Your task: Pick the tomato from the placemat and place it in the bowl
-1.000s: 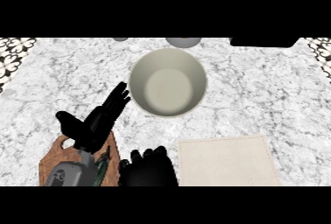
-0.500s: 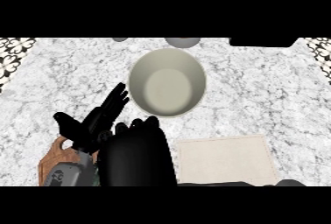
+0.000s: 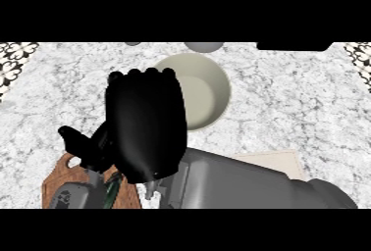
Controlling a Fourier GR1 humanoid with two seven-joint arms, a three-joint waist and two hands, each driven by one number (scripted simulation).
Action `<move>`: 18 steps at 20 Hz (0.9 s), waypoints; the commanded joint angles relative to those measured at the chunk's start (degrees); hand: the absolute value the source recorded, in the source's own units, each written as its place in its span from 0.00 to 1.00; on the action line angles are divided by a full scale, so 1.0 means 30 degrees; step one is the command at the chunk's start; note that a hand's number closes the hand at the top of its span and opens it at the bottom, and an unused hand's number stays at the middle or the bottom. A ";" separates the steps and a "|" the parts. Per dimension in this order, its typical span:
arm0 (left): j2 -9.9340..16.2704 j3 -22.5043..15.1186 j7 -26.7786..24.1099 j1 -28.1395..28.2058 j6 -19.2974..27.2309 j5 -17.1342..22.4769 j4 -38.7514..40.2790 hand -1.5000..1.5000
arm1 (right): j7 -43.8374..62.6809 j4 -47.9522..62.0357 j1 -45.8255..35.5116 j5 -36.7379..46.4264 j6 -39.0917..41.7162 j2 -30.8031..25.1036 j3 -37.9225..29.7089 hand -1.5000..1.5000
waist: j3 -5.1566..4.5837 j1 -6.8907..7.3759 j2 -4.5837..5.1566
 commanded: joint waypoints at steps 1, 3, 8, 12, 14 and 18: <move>0.0054 0.0166 -0.0730 -0.0351 -0.0158 -0.0236 0.0852 0.50 | 0.0997 0.3310 -0.0971 0.0068 -0.2547 0.0254 -0.1026 1.00 | 0.0007 -0.0019 0.0137; -0.0337 -0.0363 0.0281 0.0087 0.0193 -0.0168 -0.0389 0.50 | -0.1675 0.4911 -0.0434 0.0768 -0.2899 0.0257 -0.2446 1.00 | 0.0032 -0.0135 0.0109; 0.0000 0.0130 0.0485 -0.0187 0.0162 -0.0019 -0.0666 0.50 | -0.4830 0.9764 -0.1456 0.1121 -0.4641 -0.0255 -0.3724 1.00 | 0.0027 -0.0044 0.0178; -0.0242 -0.0465 -0.0167 0.0995 0.0035 -0.0384 -0.0893 0.50 | -0.5800 1.3733 -0.2092 0.1233 -0.6917 0.0262 -0.3287 1.00 | 0.0025 0.0198 0.0188; -0.0490 -0.1027 -0.0052 0.1043 0.0120 -0.0699 -0.1140 0.50 | -0.6052 1.6027 -0.2859 0.1136 -0.5590 0.0264 -0.3690 1.00 | 0.0014 0.0450 0.0278; -0.0451 -0.0257 0.0558 -0.0535 0.0283 -0.0290 -0.0380 0.50 | -0.6235 1.8328 -0.2410 -0.0273 -0.6063 0.0266 -0.5597 1.00 | 0.0025 0.0278 0.0361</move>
